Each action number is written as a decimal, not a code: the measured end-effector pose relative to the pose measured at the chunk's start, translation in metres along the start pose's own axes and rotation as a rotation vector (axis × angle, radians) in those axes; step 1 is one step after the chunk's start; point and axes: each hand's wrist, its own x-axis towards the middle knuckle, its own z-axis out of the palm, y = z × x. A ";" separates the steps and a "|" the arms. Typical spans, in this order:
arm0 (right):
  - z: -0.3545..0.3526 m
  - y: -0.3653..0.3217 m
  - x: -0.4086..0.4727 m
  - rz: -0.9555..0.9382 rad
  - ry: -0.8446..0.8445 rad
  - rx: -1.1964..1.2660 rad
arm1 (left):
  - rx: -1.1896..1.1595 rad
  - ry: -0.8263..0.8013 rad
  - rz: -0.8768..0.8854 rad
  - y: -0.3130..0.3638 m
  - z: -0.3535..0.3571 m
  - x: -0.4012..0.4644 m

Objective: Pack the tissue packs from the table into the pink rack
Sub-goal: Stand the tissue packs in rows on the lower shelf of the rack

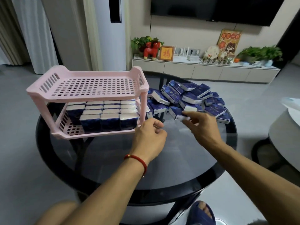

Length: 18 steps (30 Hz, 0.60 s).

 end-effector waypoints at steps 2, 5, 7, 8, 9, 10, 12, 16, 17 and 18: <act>-0.016 -0.009 -0.023 0.112 -0.142 0.353 | -0.124 -0.025 -0.063 0.003 0.008 0.004; -0.033 -0.022 -0.046 0.318 -0.217 0.845 | -0.276 -0.086 -0.168 0.006 0.025 0.007; -0.039 -0.026 -0.052 0.357 -0.243 0.955 | -0.432 -0.120 -0.212 0.007 0.034 0.008; -0.041 -0.028 -0.054 0.345 -0.253 0.946 | -0.508 -0.133 -0.223 0.008 0.037 0.007; -0.042 -0.029 -0.055 0.303 -0.259 0.879 | -0.582 -0.142 -0.231 0.009 0.037 0.006; -0.044 -0.030 -0.056 0.233 -0.266 0.770 | -0.662 -0.147 -0.251 0.011 0.037 0.005; -0.045 -0.031 -0.057 0.060 -0.305 0.509 | -0.816 -0.151 -0.314 0.012 0.034 0.005; -0.040 -0.024 -0.051 -0.110 -0.354 0.133 | -0.821 -0.130 -0.363 0.008 0.033 0.015; -0.039 -0.019 -0.047 -0.134 -0.269 0.058 | -0.828 -0.119 -0.370 0.007 0.033 0.016; -0.038 -0.011 -0.041 -0.152 -0.163 -0.037 | -0.845 -0.115 -0.375 0.007 0.032 0.017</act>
